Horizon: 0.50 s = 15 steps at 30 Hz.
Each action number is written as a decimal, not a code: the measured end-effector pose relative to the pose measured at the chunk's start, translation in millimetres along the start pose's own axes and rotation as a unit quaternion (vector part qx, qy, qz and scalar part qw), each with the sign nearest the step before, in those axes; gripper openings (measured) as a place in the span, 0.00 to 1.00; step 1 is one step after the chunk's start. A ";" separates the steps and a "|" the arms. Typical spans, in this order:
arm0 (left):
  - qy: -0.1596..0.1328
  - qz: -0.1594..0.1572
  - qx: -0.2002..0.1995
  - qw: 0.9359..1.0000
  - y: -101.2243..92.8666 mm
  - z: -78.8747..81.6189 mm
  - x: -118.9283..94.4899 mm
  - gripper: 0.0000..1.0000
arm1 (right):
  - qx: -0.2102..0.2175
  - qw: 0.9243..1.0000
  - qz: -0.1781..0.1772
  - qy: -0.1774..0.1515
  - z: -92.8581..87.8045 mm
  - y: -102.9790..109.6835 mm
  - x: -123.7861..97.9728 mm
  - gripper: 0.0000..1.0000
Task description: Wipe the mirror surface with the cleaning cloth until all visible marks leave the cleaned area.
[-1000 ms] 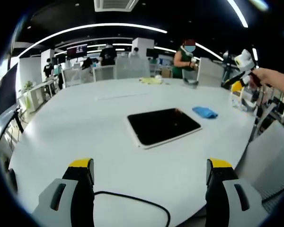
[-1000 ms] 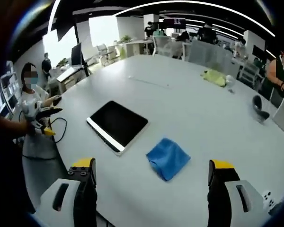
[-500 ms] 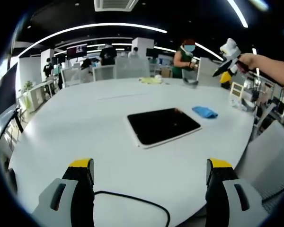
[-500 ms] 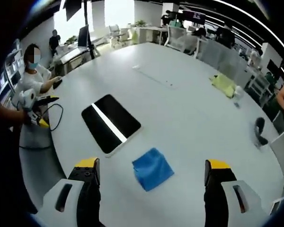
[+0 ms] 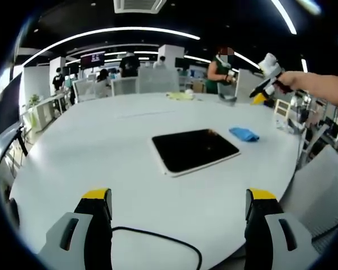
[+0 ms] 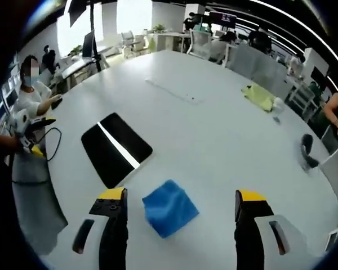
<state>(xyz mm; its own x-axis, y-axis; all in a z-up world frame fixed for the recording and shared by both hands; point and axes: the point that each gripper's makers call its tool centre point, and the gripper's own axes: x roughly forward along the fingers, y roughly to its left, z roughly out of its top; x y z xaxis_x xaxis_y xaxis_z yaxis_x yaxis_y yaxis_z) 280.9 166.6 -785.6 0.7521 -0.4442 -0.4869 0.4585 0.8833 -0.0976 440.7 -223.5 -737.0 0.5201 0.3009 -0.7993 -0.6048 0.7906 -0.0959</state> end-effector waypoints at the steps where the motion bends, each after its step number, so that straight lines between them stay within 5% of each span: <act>1: 0.000 0.001 -0.001 1.000 0.6 0.0 -0.1 0.99 | 0.004 1.000 -0.005 -0.003 -3.1 -0.7 3.8 0.72; 15: 0.005 0.004 -0.007 1.000 2.5 -3.0 0.0 0.99 | 0.031 0.999 0.002 0.033 -45.0 7.4 50.2 0.51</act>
<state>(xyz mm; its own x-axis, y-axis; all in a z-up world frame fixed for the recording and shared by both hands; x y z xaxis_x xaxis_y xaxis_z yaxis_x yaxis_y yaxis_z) 280.7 169.3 -788.4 0.7510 -0.4350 -0.4968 0.4450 0.8892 -0.1060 435.2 -226.5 -804.5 0.4766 0.2696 -0.8368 -0.5673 0.8215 -0.0585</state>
